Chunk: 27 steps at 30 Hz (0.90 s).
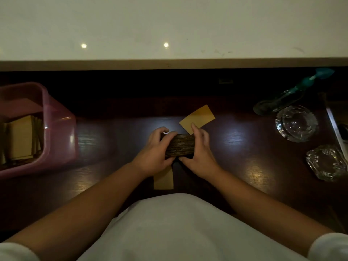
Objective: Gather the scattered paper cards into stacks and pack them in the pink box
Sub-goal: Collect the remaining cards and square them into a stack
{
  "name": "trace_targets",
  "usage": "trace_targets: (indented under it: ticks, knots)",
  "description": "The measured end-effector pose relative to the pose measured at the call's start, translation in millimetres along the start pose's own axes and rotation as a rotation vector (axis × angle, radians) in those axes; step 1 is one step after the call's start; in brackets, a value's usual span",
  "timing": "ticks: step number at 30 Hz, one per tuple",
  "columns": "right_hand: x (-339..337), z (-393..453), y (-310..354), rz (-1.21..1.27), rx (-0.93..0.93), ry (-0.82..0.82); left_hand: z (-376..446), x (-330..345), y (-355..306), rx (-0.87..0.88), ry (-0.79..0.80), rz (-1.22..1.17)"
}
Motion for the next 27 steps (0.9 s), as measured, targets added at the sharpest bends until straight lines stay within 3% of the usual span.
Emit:
trace_targets:
  ticks: [3, 6, 11, 16, 20, 24, 27]
  knots:
    - [-3, 3, 1, -0.033, -0.021, 0.045, 1, 0, 1, -0.015, 0.035, -0.102]
    - [-1, 5, 4, 0.049, 0.006, -0.039, 2, 3, -2, -0.113, 0.005, -0.254]
    - [-4, 3, 0, -0.146, -0.12, -0.006, -2, 1, 9, -0.108, 0.027, -0.264]
    - [1, 4, 6, -0.166, -0.157, 0.027, -7, 19, 8, -0.276, 0.005, -0.487]
    - [-6, 7, 11, -0.313, -0.214, 0.09, 0, 12, 7, -0.237, 0.062, -0.418]
    - [-19, 7, 18, -0.105, -0.004, 0.028, 2, -21, -3, -0.25, 0.018, -0.57]
    - [-25, -3, 34, 0.346, 0.183, 0.0, -1, -40, -16, -0.352, -0.195, -0.858]
Point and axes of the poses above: each hand's wrist, its own z-axis towards the middle knuckle, its own x-axis out of the palm, y = z × x, the point moved 4 cm from there along z, towards the middle knuckle, and after that the axes turned 3 degrees about z, right-handed, at the moved point
